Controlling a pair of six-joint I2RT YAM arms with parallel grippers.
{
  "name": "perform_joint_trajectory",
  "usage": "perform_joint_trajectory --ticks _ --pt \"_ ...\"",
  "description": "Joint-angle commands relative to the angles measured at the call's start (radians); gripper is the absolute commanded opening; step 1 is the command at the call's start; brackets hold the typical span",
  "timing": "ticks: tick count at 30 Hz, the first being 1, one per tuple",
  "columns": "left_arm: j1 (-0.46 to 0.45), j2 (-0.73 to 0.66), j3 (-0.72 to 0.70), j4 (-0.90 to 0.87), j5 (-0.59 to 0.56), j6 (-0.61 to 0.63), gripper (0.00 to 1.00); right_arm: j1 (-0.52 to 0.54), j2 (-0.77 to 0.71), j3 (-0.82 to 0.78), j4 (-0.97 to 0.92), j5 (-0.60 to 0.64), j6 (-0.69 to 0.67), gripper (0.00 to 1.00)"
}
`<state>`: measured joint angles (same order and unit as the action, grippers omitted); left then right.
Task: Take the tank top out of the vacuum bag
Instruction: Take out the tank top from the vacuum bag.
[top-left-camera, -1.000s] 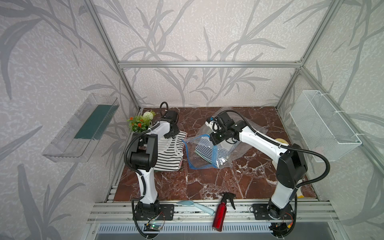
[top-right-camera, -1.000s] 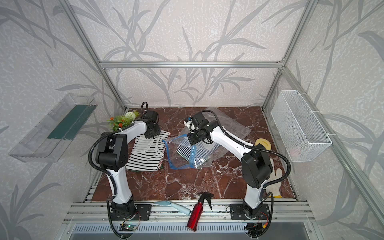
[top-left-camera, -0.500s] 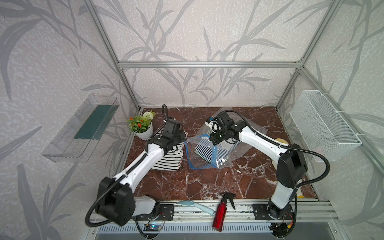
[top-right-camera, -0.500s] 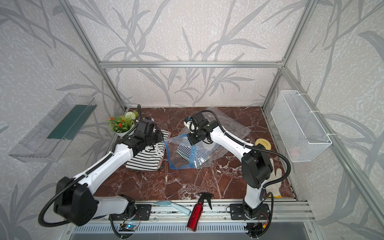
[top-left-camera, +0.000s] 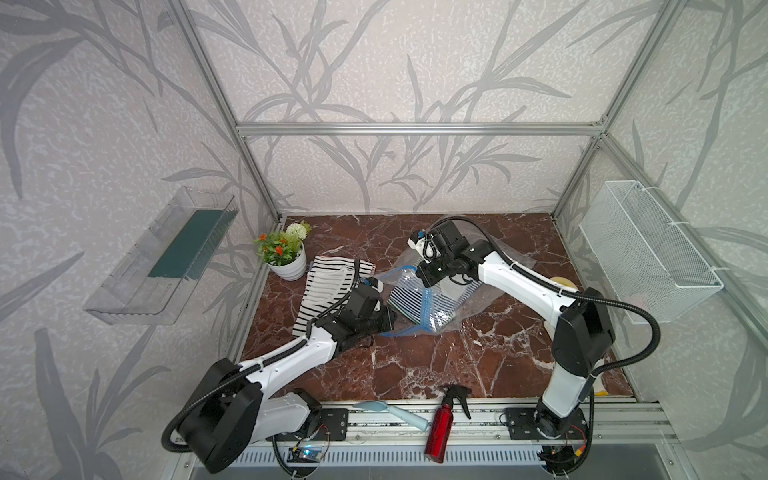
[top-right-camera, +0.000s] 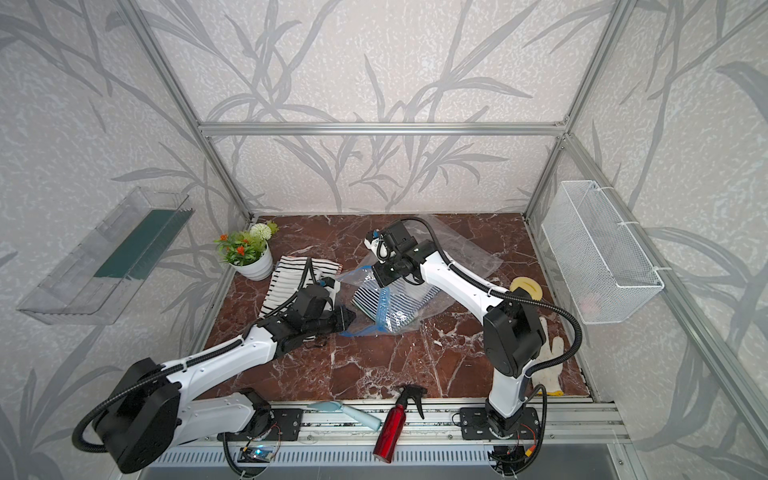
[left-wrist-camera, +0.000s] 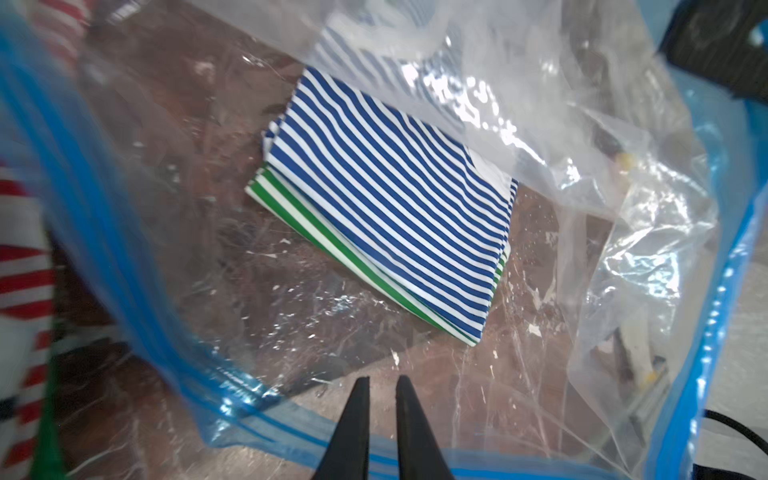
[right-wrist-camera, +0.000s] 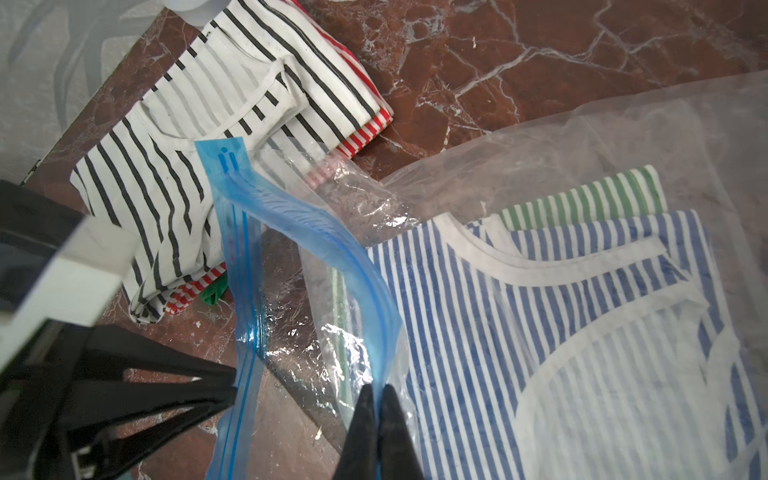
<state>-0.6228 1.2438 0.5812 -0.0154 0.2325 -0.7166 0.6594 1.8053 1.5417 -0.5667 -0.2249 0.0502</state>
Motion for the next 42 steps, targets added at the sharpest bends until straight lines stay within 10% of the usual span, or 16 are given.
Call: perform_joint_trajectory --ticks 1,42 --pt "-0.035 0.063 0.021 0.094 0.041 0.04 0.14 0.002 -0.008 0.041 0.027 0.019 -0.015 0.0" --pt "0.061 0.811 0.725 -0.088 0.086 0.252 0.16 -0.086 -0.124 -0.097 0.103 0.087 0.027 0.0"
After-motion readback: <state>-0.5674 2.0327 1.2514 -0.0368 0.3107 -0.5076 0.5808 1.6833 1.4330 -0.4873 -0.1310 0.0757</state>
